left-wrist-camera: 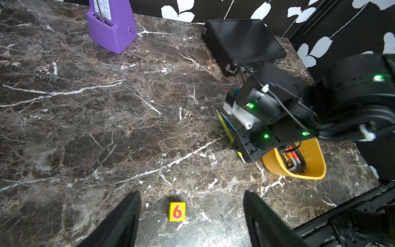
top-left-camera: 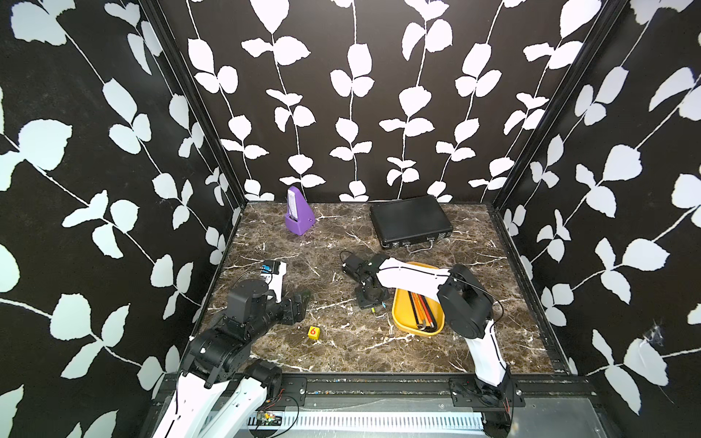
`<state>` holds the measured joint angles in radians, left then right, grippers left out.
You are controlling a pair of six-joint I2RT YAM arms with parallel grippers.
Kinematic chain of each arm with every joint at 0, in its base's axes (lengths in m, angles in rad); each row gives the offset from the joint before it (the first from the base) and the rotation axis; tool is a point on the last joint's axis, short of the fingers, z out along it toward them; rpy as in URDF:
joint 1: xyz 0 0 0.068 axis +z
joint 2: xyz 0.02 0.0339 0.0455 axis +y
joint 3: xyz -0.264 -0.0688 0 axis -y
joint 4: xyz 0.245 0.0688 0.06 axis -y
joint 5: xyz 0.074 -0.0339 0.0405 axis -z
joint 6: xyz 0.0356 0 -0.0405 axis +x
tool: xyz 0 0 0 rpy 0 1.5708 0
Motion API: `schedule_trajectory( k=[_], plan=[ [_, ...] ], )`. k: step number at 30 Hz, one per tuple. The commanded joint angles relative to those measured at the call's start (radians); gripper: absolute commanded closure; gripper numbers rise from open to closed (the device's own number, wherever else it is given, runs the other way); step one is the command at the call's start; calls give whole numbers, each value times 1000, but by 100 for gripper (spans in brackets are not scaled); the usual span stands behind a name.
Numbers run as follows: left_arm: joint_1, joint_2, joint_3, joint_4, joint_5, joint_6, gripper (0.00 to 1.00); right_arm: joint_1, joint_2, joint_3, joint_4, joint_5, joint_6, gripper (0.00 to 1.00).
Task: Put the hex key on the desktop into the storage box
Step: Pick up the Allen key from the center of the board, then place the Allen key in the storage box.
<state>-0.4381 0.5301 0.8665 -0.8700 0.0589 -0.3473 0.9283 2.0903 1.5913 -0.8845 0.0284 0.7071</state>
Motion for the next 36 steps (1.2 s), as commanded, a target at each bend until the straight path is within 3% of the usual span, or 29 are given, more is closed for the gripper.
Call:
schedule_trajectory(
  k=[1, 11, 22, 36],
  plan=[
    [-4, 7, -9, -3, -10, -1, 24, 6, -103, 62, -49, 42, 0, 100],
    [-4, 5, -9, -3, -9, -1, 24, -27, -267, 72, -125, 73, -18, 100],
    [-4, 5, -7, -2, -4, -1, 24, -225, -562, -339, -57, 43, -60, 100],
    [-4, -4, -7, -4, -7, -2, 24, -252, -419, -483, 82, 7, -63, 100]
  ],
)
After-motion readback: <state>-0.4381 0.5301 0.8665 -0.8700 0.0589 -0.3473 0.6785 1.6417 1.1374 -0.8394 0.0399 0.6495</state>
